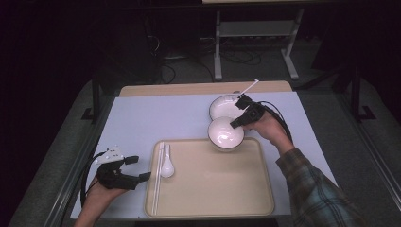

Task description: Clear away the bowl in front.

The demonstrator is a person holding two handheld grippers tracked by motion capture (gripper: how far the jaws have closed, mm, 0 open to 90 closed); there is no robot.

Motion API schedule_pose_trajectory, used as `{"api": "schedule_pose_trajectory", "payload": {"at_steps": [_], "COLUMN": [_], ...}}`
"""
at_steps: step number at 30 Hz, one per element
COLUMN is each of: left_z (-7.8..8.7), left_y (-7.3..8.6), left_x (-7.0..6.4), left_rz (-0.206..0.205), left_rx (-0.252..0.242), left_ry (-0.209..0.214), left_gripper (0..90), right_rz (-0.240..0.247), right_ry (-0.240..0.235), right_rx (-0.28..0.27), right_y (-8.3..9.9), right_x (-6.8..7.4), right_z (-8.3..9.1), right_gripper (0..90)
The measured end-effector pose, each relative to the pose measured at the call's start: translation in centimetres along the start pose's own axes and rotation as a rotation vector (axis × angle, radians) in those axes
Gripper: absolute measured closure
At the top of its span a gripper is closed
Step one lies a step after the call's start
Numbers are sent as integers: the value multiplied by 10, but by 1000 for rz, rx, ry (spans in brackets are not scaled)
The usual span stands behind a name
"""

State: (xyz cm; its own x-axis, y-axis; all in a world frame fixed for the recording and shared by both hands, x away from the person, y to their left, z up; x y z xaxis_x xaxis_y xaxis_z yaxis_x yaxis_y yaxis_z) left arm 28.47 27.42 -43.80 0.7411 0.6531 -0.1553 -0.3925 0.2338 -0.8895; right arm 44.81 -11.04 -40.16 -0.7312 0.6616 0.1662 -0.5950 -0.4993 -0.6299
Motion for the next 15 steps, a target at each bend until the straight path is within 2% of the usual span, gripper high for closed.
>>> {"api": "schedule_pose_trajectory", "payload": {"at_steps": [10,15], "left_z": [0,1], "left_y": [0,1], "left_x": [1,1], "left_rz": [2,4], "left_rx": [3,3], "left_ry": [0,0], "left_gripper": [137,137], "right_rz": [55,76], "right_ry": [-58,-77], "right_rx": [27,40], "right_y": [-13,-17], "right_x": [32,41], "right_z": [-28,-41], "right_gripper": [837,836]}}
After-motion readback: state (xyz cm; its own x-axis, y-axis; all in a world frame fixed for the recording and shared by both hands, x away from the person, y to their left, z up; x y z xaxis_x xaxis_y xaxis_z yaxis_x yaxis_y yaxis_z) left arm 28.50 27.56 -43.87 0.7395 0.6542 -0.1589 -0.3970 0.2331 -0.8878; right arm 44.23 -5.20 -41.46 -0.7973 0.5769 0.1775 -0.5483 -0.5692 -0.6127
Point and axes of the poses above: each handheld gripper's, and its own axes: z roughly backward along the jaws, y roughly out of its underside, x roughly to its left, the point moved 4 cm from there along -z, roughly forward along the jaws, and after that the axes turned 10 degrees about -x, right-handed, at the moved point
